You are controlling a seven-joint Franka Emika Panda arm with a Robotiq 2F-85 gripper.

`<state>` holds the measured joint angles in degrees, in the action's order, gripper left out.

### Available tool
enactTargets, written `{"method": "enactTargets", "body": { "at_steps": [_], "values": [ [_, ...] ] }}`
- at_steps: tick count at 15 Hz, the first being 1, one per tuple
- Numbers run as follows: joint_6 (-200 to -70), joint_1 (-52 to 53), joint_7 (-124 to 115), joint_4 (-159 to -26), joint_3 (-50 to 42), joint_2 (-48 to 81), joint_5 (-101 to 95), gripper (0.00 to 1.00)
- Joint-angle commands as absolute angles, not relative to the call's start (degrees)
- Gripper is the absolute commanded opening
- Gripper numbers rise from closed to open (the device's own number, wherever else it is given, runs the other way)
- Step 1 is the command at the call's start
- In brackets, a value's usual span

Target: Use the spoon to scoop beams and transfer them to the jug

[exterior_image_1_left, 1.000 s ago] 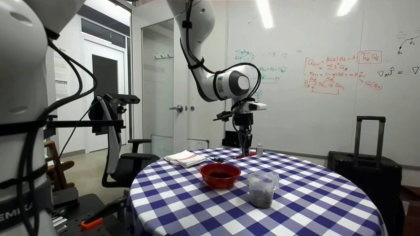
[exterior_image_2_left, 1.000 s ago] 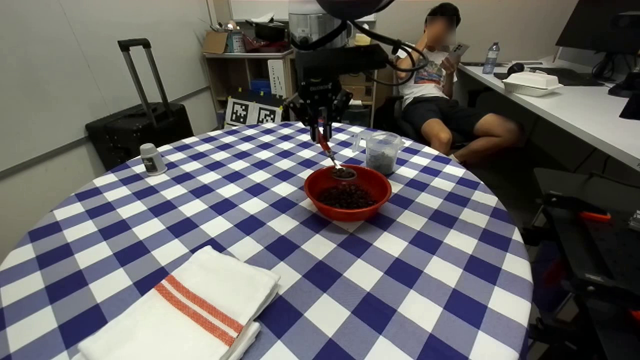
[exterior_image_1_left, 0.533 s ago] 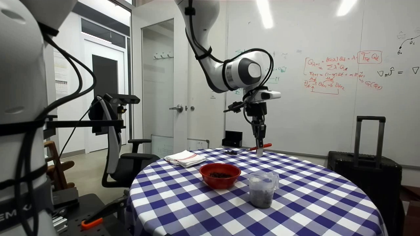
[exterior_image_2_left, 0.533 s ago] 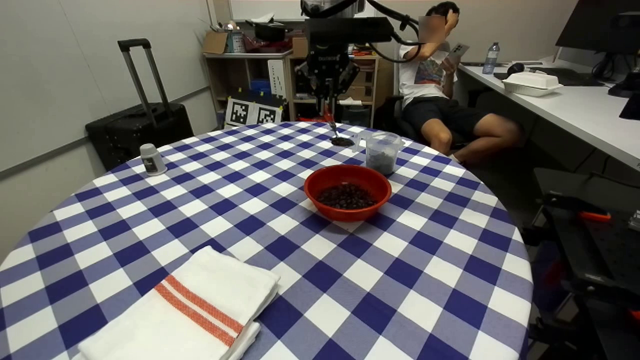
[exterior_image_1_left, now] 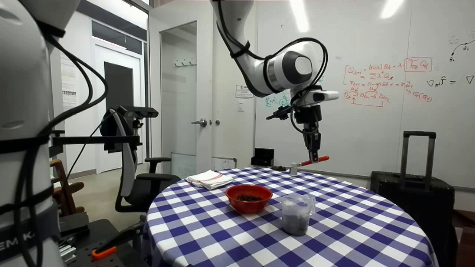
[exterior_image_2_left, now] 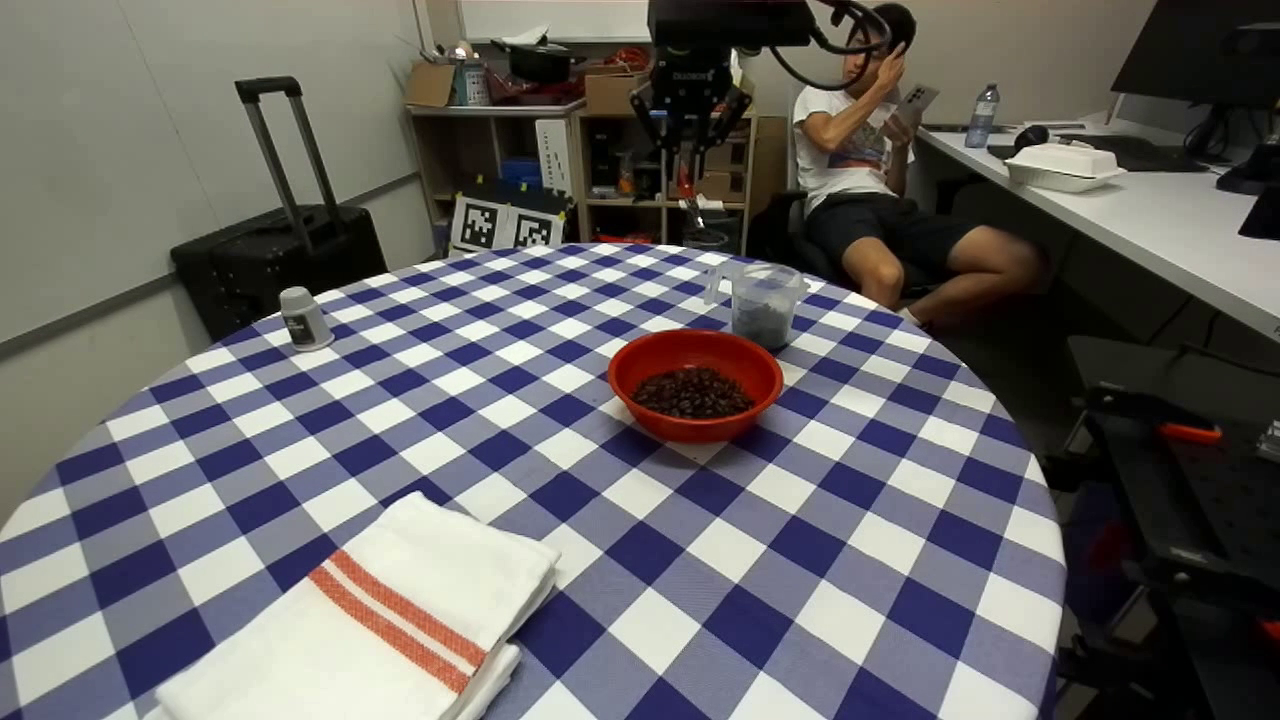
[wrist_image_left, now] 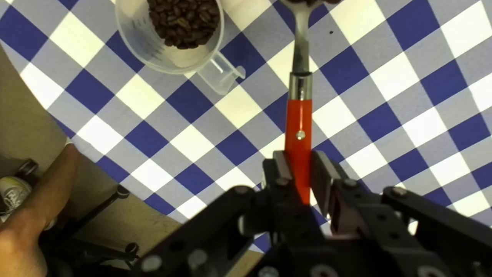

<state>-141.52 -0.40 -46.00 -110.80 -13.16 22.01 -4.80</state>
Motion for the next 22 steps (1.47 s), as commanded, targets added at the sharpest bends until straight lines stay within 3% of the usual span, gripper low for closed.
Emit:
{"method": "enactTargets", "body": {
  "at_steps": [1, 11, 22],
  "values": [
    [-140.6, -1.5, -46.6, -112.2, -14.7, 20.6, -5.4, 0.09],
    [-141.4, -2.2, -51.4, -113.2, -19.8, 22.3, -9.8, 0.09],
    [-144.2, 3.2, -69.2, -117.4, -22.3, 21.7, -27.9, 0.09]
  ]
}}
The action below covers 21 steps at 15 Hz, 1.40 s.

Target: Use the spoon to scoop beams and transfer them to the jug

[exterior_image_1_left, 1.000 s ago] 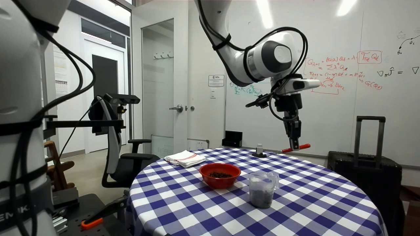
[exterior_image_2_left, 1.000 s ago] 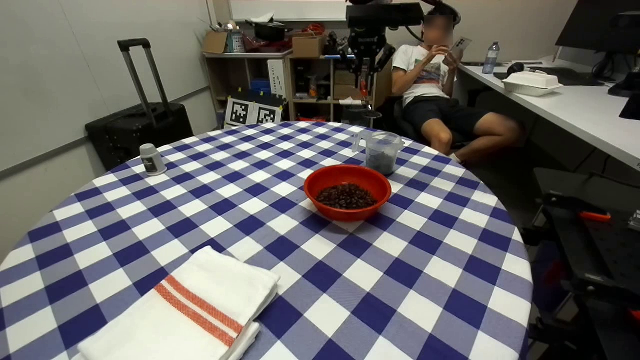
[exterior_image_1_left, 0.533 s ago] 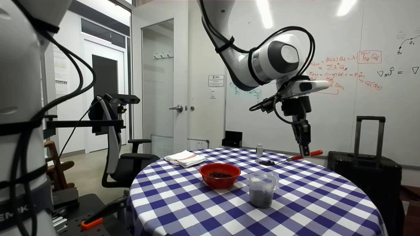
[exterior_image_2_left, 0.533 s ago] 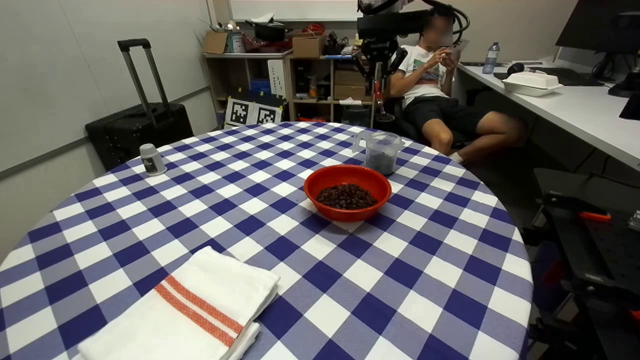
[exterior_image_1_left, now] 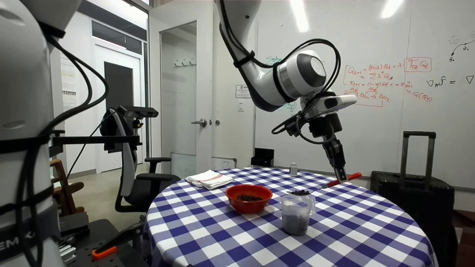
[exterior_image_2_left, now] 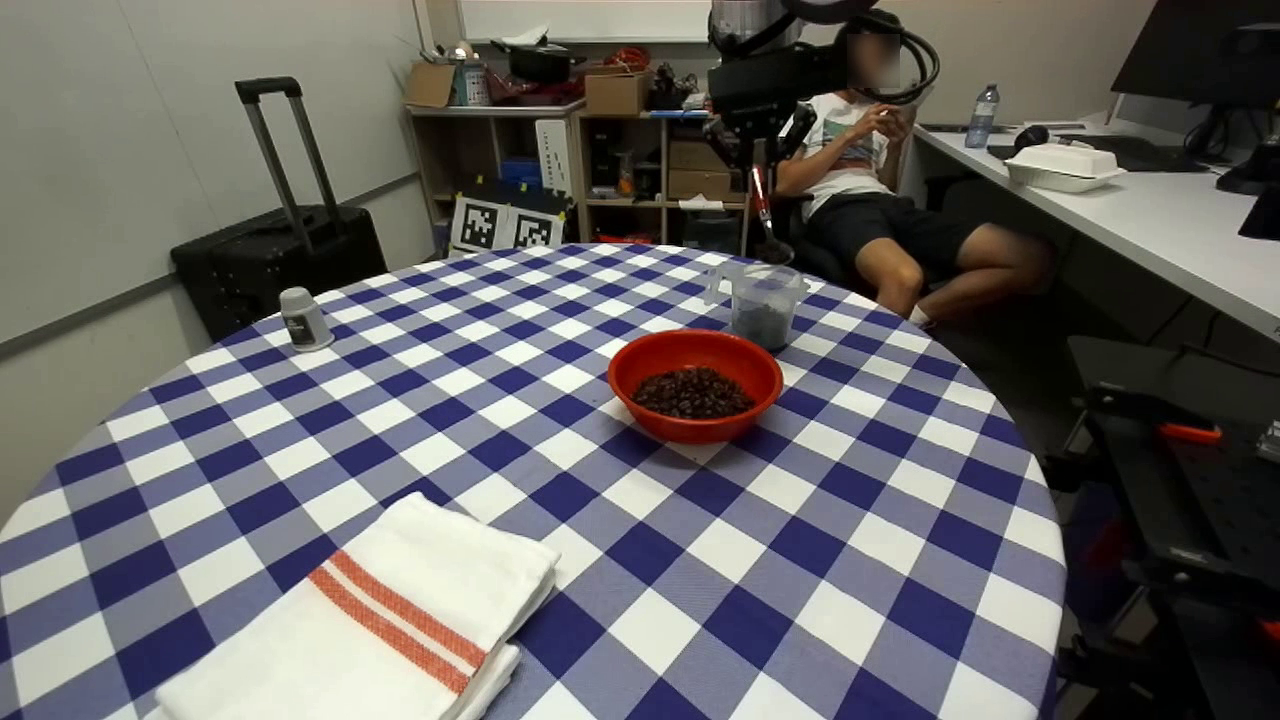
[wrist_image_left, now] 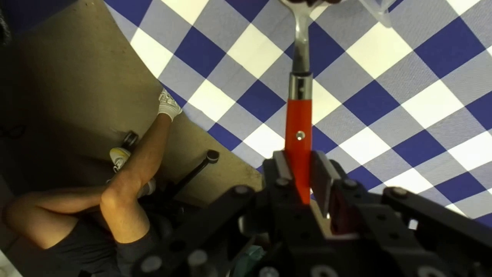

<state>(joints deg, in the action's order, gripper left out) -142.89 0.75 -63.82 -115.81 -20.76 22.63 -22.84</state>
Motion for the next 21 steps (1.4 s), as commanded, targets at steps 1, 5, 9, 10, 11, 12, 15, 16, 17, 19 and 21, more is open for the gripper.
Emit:
{"method": "enactTargets", "body": {
  "at_steps": [1, 5, 9, 10, 11, 12, 15, 16, 17, 19, 21],
  "values": [
    [-144.4, 3.9, -71.3, -117.6, -22.6, 21.7, -30.1, 0.09],
    [-144.3, 5.4, -79.5, -118.0, -23.4, 21.4, -39.1, 0.09],
    [-143.6, 4.7, -87.2, -118.1, -22.3, 21.0, -47.4, 0.09],
    [-143.3, 4.5, -88.9, -118.2, -21.9, 20.8, -48.9, 0.09],
    [-143.0, 4.3, -90.2, -118.5, -21.5, 20.5, -50.7, 0.09],
    [-142.9, 4.5, -92.2, -118.7, -21.4, 20.2, -53.0, 0.09],
    [-142.0, 4.1, -97.2, -119.2, -20.0, 19.0, -58.8, 0.09],
    [-141.4, 3.9, -98.8, -119.5, -19.4, 18.5, -60.5, 0.09],
    [-140.9, 3.7, -100.0, -120.0, -18.6, 17.8, -61.8, 0.09],
    [-139.8, 3.0, -101.9, -121.0, -16.9, 16.5, -63.8, 0.09],
    [-138.9, 2.1, -102.7, -121.9, -15.2, 15.3, -64.6, 0.09]
  ]
}}
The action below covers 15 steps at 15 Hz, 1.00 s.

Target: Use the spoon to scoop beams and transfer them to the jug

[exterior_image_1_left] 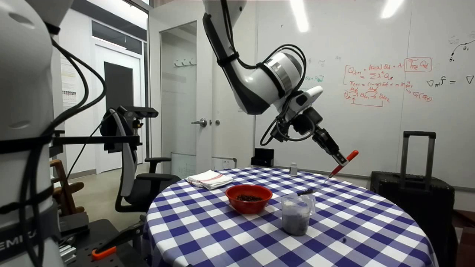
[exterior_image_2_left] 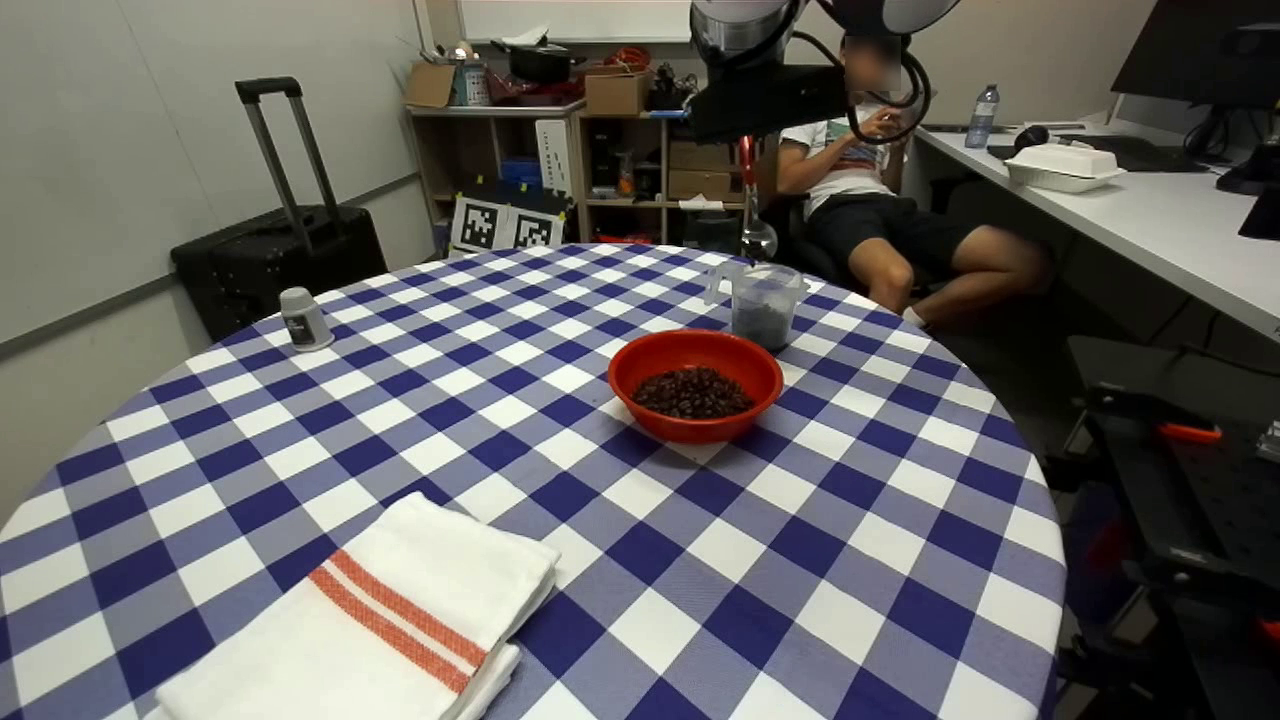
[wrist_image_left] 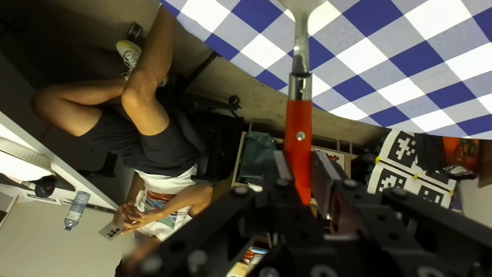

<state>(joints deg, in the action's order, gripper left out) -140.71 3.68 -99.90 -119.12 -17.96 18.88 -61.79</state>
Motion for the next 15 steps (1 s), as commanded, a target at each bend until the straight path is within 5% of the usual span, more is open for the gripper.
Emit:
{"method": "enactTargets", "body": {
  "at_steps": [1, 15],
  "values": [
    [-138.5, 1.7, -103.2, -122.5, -14.6, 14.7, -65.1, 0.09],
    [-136.2, -2.1, -118.9, -128.0, -9.9, 9.8, -80.4, 0.09]
  ]
}}
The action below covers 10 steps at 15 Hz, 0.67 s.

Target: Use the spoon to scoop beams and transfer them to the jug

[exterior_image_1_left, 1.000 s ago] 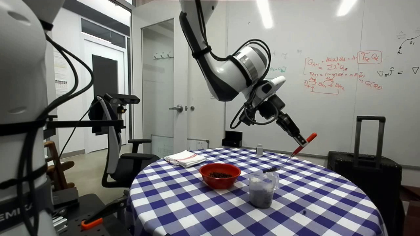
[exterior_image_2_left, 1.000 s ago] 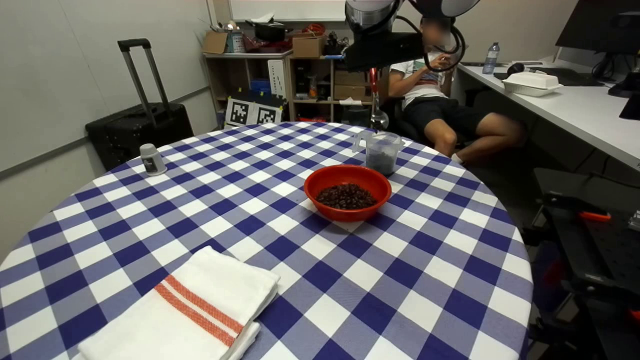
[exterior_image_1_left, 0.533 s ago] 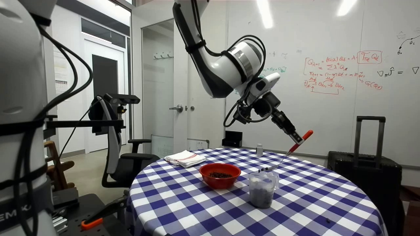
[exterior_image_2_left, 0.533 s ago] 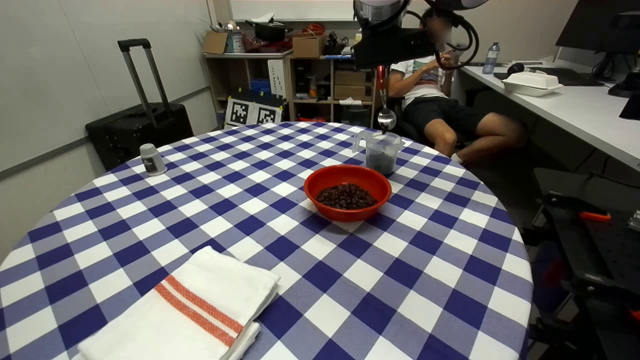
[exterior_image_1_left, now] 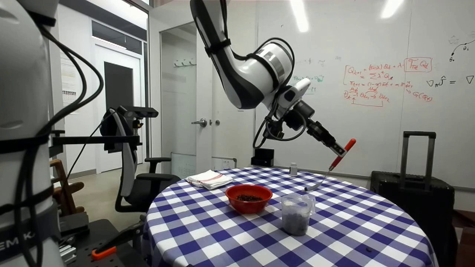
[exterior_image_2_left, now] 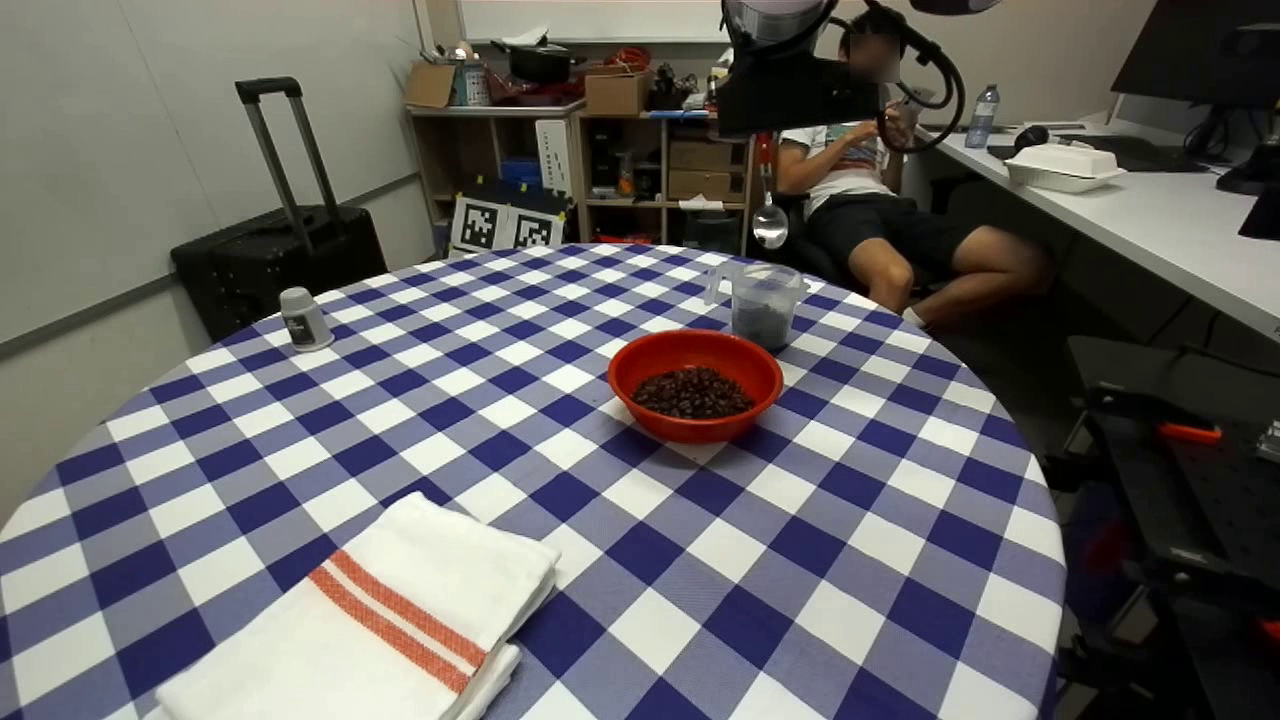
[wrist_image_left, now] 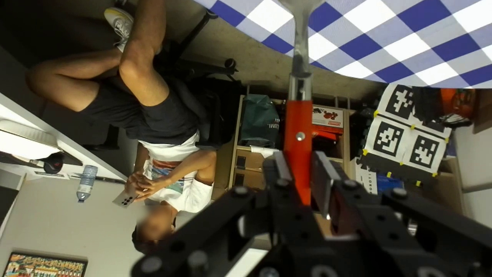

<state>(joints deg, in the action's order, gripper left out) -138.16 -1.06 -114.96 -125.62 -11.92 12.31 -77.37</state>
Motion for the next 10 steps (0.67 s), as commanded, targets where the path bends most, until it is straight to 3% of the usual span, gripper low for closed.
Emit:
{"method": "enactTargets", "body": {
  "at_steps": [1, 10],
  "values": [
    [-135.3, -2.2, -119.6, -128.4, -9.5, 9.5, -80.6, 0.09],
    [-134.3, -4.1, -114.8, -130.8, -6.8, 7.8, -73.5, 0.09]
  ]
}}
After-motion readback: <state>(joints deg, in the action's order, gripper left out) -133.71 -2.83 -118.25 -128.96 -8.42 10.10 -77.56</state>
